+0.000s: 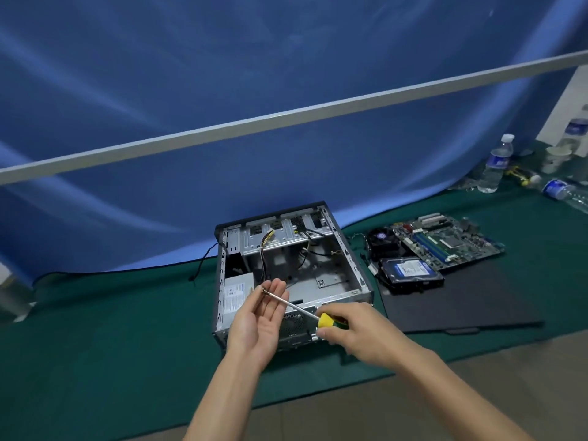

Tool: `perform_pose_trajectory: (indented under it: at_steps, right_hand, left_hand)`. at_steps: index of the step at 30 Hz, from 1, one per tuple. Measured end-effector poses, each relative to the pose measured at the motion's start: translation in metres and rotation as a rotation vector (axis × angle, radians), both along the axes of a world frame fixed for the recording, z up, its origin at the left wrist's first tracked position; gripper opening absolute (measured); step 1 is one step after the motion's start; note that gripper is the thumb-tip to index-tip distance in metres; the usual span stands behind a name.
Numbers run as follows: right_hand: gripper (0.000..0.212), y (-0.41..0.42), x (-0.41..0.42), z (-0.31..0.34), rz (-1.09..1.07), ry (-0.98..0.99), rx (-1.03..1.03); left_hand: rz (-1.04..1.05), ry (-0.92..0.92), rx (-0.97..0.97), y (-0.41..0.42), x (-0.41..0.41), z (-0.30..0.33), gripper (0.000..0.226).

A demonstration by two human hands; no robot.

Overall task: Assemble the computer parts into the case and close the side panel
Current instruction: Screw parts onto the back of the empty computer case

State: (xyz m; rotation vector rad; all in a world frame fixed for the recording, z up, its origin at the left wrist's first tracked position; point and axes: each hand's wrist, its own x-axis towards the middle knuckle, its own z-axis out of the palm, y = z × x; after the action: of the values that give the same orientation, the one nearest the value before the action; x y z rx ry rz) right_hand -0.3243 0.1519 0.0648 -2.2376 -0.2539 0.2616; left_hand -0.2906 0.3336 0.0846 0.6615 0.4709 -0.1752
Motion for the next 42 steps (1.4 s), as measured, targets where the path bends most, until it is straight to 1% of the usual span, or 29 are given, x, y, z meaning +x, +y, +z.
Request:
perform_pose_trajectory:
  at_steps: [3,5,7,10,12,14,16,19,23,26,31,38,42]
  right_hand:
    - [0.02,0.008,-0.009,0.0,0.027,0.073,0.111]
    - [0.02,0.013,-0.012,0.001,0.05,0.1,0.145]
    - [0.019,0.017,-0.014,0.002,0.06,0.105,0.135]
    - [0.02,0.019,-0.016,0.002,0.054,0.13,0.109]
    - [0.013,0.021,-0.015,0.002,0.062,0.15,0.095]
    - [0.019,0.026,-0.014,0.003,0.076,0.173,0.07]
    - [0.025,0.032,-0.011,0.006,0.096,0.211,0.072]
    - [0.026,0.046,-0.007,0.008,0.133,0.233,0.089]
    - [0.026,0.071,-0.004,0.005,0.147,0.203,0.055]
    - [0.026,0.083,-0.004,0.002,0.134,0.214,0.077]
    - [0.024,0.086,-0.005,0.003,0.132,0.196,0.046]
    - [0.021,0.084,-0.016,0.001,0.131,0.142,0.033]
    - [0.021,0.084,-0.022,-0.006,0.126,0.165,0.063]
  left_hand:
    - [0.033,-0.017,0.005,0.007,-0.013,0.0,0.018]
    - [0.056,-0.019,-0.014,0.012,-0.019,-0.001,0.019]
    - [0.066,-0.026,-0.039,0.016,-0.024,-0.002,0.021]
    - [0.054,-0.037,-0.023,0.02,-0.027,-0.007,0.021]
    - [0.053,-0.038,-0.007,0.022,-0.025,-0.011,0.021]
    - [0.066,-0.043,0.005,0.023,-0.024,-0.017,0.021]
    - [0.075,-0.062,0.068,0.029,-0.025,-0.022,0.019]
    - [0.104,-0.097,0.148,0.044,-0.026,-0.026,0.017]
    - [0.179,-0.077,0.195,0.065,-0.023,-0.025,0.021]
    - [0.182,-0.044,0.14,0.075,-0.02,-0.026,0.023]
    - [0.121,0.032,-0.062,0.084,-0.025,-0.025,0.022]
    - [0.139,0.054,-0.097,0.075,-0.034,-0.028,0.019]
    - [0.167,0.058,-0.134,0.072,-0.041,-0.032,0.018]
